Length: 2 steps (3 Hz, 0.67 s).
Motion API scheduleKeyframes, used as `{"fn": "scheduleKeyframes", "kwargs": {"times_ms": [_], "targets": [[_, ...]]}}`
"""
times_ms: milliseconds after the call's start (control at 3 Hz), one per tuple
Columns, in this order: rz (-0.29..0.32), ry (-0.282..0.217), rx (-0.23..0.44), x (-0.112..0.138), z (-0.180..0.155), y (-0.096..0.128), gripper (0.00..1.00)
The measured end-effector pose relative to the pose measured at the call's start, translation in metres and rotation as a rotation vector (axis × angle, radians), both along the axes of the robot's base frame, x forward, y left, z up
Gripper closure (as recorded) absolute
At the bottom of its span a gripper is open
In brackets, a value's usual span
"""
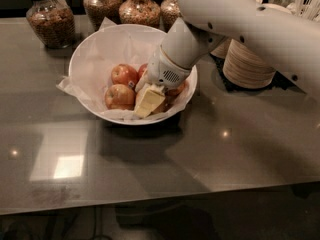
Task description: Pick apple from white bowl
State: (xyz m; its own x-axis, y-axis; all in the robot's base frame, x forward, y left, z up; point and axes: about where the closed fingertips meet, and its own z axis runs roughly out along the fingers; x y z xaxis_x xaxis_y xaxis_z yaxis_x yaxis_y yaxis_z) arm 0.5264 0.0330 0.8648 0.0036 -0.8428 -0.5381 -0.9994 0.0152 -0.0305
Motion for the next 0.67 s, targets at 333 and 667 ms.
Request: {"fn": "scheduleKeyframes", "kwargs": {"times_ms": [333, 667], "targets": [[0.037, -0.008, 0.090, -0.001, 0.018, 0.002, 1.00], [0.062, -0.022, 0.150, -0.002, 0.034, 0.002, 1.00]]}}
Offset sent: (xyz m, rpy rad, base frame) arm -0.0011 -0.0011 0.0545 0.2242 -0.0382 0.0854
